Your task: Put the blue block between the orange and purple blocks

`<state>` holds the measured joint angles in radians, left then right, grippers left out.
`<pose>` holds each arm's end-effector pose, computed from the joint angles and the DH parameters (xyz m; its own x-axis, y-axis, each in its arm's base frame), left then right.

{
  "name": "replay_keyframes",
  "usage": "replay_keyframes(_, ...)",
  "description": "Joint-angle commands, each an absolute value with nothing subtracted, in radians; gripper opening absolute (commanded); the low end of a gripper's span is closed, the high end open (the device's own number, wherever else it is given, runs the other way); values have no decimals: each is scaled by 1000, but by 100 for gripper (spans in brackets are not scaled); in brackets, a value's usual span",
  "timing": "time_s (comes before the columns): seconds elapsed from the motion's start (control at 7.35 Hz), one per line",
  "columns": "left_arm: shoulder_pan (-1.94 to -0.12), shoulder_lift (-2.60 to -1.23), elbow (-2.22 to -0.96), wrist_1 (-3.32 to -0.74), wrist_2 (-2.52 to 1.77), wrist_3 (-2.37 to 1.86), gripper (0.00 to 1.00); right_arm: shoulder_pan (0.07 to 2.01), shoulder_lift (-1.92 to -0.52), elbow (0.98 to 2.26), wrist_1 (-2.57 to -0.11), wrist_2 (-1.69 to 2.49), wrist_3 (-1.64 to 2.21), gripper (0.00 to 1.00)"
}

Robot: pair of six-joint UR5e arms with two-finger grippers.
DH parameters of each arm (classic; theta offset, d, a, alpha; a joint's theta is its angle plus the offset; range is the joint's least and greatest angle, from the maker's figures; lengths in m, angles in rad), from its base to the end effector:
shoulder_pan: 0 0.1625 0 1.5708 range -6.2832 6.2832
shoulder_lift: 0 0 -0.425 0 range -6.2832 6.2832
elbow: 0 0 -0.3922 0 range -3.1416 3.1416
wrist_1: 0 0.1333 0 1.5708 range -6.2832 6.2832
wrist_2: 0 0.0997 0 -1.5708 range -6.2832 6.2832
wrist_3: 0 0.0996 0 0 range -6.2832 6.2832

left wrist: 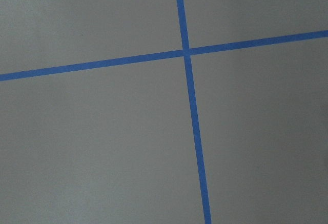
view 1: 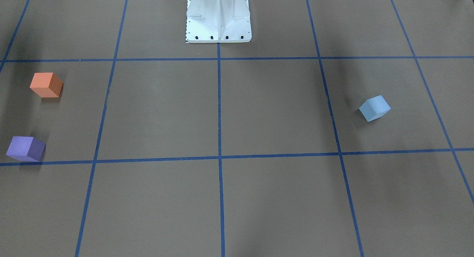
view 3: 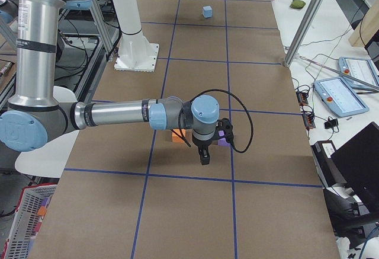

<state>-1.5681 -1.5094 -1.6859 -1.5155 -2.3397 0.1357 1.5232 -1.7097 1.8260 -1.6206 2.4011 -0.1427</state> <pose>-0.0628 -0.4653 0.6374 0.7117 0.1361 -0.6892 -0.0999 0.9907 0.0925 0.0390 -0.4370 0.5983 0.6580 -0.2220 0.7196 0.1425 0.9750 0.1705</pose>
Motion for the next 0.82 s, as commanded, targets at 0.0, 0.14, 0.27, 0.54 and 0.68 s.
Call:
replay_keyframes(0.0,-1569,-1519,-1686,-1517,-2336,137,100,1523,-1706,1825,-1620,2402,-143,100)
replay_keyframes(0.14,-1569,-1526,-1718,-1514,-2332,137,100,1523,-1706,1828,-1620,2405,-143,100)
replay_keyframes(0.27,-1566,-1525,-1765,-1516,-2332,135,100,1523,-1706,1832,-1620,2405,-143,100)
replay_keyframes(0.54,-1517,-1558,-1816,-1519,-2338,108,100,1523,-1700,1832,-1620,2404,-143,100)
replay_keyframes(0.68,-1500,-1563,-1865,-1529,-2374,28,100,1523,-1698,1832,-1620,2405,-143,100)
